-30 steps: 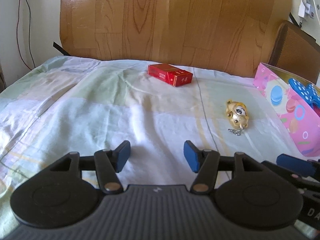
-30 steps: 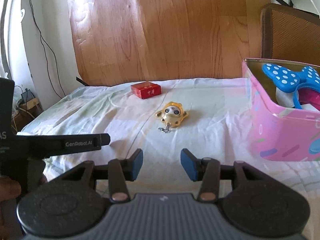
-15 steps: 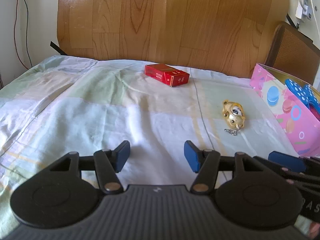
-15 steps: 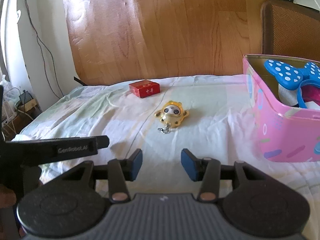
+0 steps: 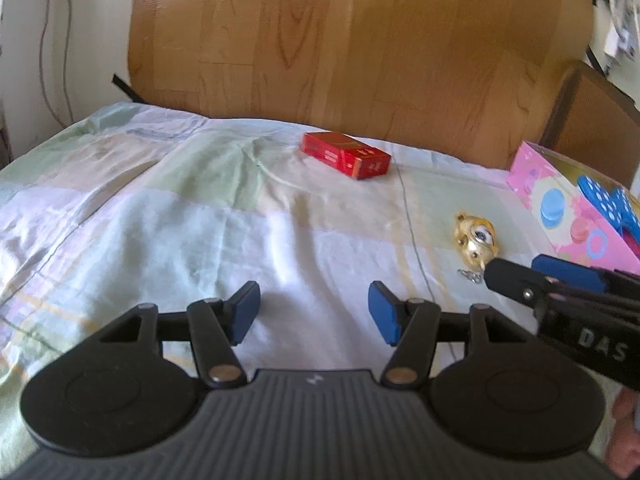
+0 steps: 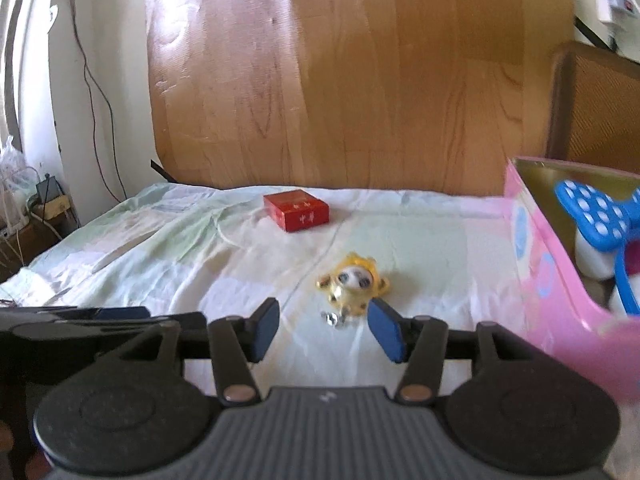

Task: Organize rigid objects
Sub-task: 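Close the right tool on the gold toy figure while the left tool grips it too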

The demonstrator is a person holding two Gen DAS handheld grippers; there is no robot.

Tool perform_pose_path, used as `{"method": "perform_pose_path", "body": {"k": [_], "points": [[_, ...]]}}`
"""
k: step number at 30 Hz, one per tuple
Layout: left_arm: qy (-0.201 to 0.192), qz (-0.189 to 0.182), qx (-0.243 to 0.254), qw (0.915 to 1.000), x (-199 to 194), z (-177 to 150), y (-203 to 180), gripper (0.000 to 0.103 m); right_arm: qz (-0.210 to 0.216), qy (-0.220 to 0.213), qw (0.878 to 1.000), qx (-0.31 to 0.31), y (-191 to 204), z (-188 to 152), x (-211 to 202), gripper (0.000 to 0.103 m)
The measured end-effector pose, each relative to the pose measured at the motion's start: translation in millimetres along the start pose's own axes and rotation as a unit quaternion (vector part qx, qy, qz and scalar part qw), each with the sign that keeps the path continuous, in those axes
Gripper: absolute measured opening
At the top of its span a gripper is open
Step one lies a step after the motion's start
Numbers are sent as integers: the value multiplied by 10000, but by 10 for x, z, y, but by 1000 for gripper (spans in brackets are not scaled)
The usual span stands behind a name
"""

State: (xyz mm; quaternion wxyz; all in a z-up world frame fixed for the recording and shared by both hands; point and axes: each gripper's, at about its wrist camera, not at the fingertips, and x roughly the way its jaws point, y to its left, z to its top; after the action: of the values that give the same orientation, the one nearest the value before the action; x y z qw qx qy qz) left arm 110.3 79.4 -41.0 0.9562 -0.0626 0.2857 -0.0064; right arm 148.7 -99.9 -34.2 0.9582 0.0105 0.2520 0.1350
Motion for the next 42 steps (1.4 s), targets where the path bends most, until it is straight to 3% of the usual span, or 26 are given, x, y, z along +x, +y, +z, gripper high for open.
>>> {"method": "perform_pose_path", "body": {"k": [3, 7, 9, 11, 12, 24, 27, 34, 36, 38, 42], "points": [[3, 3, -45, 10000, 9, 7, 11, 62, -136, 8, 9998, -136, -29, 73, 152, 59], [-27, 37, 44, 10000, 12, 7, -22, 62, -103, 384, 9991, -162, -119, 191, 439, 69], [-28, 33, 24, 10000, 14, 10, -15, 62, -182, 517, 9981, -268, -120, 207, 581, 66], [-28, 20, -3, 10000, 10, 11, -20, 62, -163, 718, 9967, -345, -106, 182, 698, 42], [-26, 9, -23, 10000, 9, 10, -18, 62, -95, 749, 9965, -353, -104, 170, 707, 39], [-2, -149, -122, 9998, 15, 23, 45, 64, 531, 759, 9901, -1052, 84, -258, -169, 37], [-12, -149, -47, 9999, 8, 17, 21, 64, 480, 703, 9910, -1029, 40, -384, -446, 37], [97, -123, 414, 9990, 2, -21, -138, 65, -82, 577, 9968, -545, -346, -569, -856, 37], [195, -313, 470, 9982, -41, -46, -208, 66, -140, 566, 9972, -465, -406, -621, -886, 38], [297, -704, 458, 9960, -122, -59, -296, 66, -131, 539, 9976, -415, -431, -666, -929, 47], [597, -1672, 524, 9827, -287, -49, -556, 66, -37, 494, 9981, -362, -477, -703, -954, 52]]}}
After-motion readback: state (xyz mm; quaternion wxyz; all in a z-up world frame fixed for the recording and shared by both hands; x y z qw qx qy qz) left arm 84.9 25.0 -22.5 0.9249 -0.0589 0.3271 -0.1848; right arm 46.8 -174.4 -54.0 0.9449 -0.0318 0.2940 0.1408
